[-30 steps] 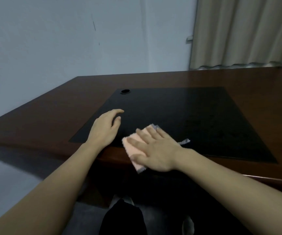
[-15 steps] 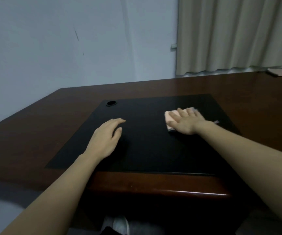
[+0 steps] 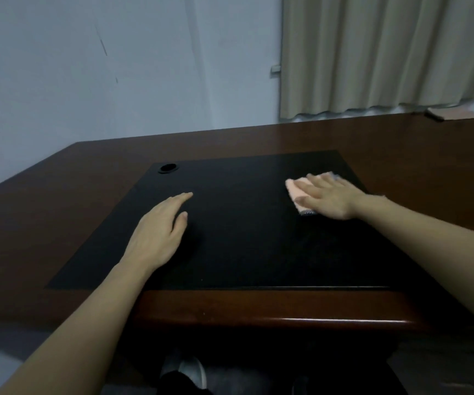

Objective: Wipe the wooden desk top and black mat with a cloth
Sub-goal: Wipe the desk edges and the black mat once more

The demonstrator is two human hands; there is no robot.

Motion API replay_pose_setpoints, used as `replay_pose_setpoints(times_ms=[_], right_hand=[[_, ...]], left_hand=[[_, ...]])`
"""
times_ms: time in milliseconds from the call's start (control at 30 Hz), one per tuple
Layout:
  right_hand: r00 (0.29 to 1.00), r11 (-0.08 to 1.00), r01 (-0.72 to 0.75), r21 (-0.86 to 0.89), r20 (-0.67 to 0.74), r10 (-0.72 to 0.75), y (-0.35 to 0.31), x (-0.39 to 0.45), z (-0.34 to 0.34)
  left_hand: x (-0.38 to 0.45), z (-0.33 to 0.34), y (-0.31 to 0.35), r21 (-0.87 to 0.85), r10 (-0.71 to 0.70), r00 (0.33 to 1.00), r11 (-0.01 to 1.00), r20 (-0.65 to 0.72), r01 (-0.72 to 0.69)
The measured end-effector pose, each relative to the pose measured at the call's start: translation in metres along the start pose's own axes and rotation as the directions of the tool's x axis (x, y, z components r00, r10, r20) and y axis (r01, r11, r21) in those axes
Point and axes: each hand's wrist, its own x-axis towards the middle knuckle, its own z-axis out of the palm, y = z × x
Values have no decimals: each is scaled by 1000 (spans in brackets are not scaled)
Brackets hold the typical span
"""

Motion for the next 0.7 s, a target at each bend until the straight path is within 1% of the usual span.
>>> replay_pose_setpoints(times_ms=[67, 133, 200, 300, 367, 433, 500, 600, 700], right_hand=[[995, 995, -100, 26, 7, 99, -3, 10, 2], [993, 992, -121, 21, 11, 121, -32, 11, 3], [999, 999, -37, -4, 5, 37, -68, -1, 7], [989, 988, 147, -43, 11, -146, -113, -44, 15], [958, 957, 286, -43, 1, -286, -124, -79, 22], [934, 933, 358, -8, 5, -358, -113, -108, 26], [944, 944, 329, 14, 17, -330, -85, -118, 23], [987, 987, 159, 10, 32, -159, -33, -99, 18], [999, 999, -17, 32, 35, 16, 14, -55, 11]], left_hand=[[-1, 0, -1, 7, 0, 1000, 1000, 15, 0], [-1, -1, -1, 11, -2, 999, 1000, 34, 2], [0, -1, 0, 23, 0, 998, 1000, 59, -1], [-3, -3, 1, 26, 13, 997, 1000, 77, -15], [-4, -5, 3, 32, 17, 997, 999, 74, -19], [-6, -7, 6, 42, 17, 998, 999, 66, -20], [-8, -8, 9, 41, 18, 998, 999, 56, -21], [-7, -9, 10, 36, 2, 999, 999, 46, -3], [-5, -7, 9, 50, -8, 999, 999, 41, 6]])
